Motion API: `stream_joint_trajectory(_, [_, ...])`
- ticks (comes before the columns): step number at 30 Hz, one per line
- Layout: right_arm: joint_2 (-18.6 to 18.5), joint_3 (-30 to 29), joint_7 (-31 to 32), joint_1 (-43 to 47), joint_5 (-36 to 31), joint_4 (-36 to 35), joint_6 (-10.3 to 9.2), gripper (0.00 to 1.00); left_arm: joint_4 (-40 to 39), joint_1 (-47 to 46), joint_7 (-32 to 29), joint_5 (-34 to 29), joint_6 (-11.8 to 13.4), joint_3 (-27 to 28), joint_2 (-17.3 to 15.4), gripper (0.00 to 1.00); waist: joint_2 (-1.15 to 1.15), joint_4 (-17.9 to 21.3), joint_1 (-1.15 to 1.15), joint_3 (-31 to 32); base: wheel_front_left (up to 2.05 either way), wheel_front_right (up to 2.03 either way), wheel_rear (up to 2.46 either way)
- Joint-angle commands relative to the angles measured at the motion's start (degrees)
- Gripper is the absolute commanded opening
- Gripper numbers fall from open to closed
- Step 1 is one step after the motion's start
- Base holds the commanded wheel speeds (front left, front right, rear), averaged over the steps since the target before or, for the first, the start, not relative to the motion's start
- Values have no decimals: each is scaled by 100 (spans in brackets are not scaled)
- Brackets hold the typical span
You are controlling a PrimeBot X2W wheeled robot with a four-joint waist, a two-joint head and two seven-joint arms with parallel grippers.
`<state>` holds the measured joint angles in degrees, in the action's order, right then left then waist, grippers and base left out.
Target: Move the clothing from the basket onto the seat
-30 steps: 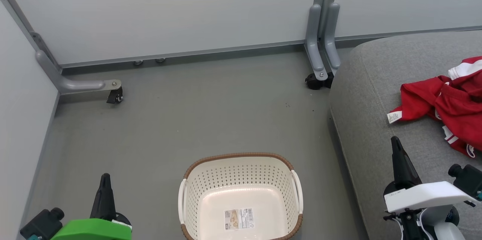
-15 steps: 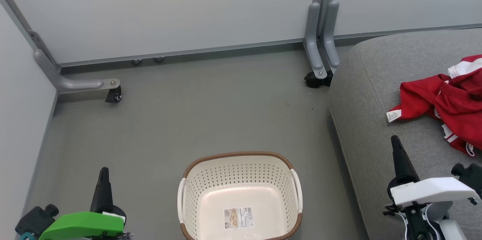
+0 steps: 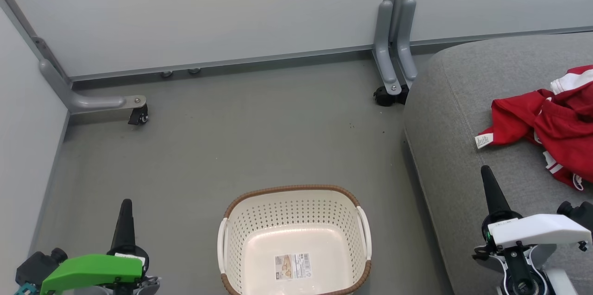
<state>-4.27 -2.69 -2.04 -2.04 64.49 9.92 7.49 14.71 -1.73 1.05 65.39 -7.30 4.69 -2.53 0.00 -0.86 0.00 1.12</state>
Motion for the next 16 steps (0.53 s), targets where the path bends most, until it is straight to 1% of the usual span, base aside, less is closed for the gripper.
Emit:
stream_joint_trajectory(1, [-9,-27,44,-146,186,-13,2,0,-73,-162,-51,183,-18,28,-37,0,0,2,0,-4,0,0,0])
stream_joint_trajectory(16, [12,-106,264,-239,985,112,2,0,-76,-263,-263,934,-22,77,-42,0,0,23,0,-35,0,0,0])
